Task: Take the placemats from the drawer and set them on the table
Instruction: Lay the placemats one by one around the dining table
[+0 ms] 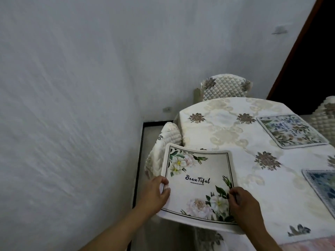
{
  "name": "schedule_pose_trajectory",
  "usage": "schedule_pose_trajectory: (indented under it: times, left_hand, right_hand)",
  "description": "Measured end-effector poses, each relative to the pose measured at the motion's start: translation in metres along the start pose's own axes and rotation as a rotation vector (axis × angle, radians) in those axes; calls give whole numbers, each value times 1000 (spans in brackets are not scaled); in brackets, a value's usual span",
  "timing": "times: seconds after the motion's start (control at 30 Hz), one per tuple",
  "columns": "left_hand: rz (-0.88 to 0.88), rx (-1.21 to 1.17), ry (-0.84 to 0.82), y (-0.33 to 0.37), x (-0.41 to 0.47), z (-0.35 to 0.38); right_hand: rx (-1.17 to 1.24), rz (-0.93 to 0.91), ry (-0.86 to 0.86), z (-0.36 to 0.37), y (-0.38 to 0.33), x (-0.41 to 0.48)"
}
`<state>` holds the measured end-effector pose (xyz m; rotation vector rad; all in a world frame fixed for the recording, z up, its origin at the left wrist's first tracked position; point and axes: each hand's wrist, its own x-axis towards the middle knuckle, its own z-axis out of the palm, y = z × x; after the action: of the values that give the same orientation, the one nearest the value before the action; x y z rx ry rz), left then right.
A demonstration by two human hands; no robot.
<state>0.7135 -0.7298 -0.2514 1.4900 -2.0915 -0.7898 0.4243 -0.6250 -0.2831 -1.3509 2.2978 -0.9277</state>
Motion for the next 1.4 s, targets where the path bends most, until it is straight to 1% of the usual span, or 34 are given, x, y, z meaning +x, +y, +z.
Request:
schedule_pose_trajectory:
  times: [0.1, 0.3, 0.37, 0.5, 0.63, 0.73, 0.83, 0.93, 1.07, 1.17, 1.27, 1.4]
  left_hand:
    - [115, -9, -86, -7, 60, 0]
    - [374, -45, -265, -4, 171, 0]
    - [466, -38, -331, 1, 199, 6]
    - [583, -15, -443, 15, 240, 30]
    - [707, 42, -561, 27, 287, 57]
    - [747, 131, -599, 31, 328, 72]
    - [750, 217, -605, 27, 369, 88]
    - [724, 251, -654, 18, 410, 107]
    - [754, 267, -739, 6, 459, 141]
    - [831, 238, -823, -3, 492, 170]
    - [947, 211, -928, -8, 517, 194]
    - [1048, 190, -994, -14, 530, 206]
  right_hand:
    - [-2, 62, 100, 14, -11, 19]
    - [-18, 345, 304, 29, -34, 26]
    - [-30, 404, 357, 35, -39, 22]
    - [7, 537, 484, 45, -44, 17]
    - [56, 662, 579, 67, -36, 35]
    - [83, 700, 619, 88, -31, 65]
    - [95, 704, 613, 114, -33, 103]
    - [104, 729, 587, 136, -33, 138]
    - [47, 787, 581, 162, -29, 175]
    - [11, 878, 573, 181, -33, 193]
    - [-38, 1027, 618, 197, -44, 206]
    - [-114, 1183, 639, 205, -59, 216]
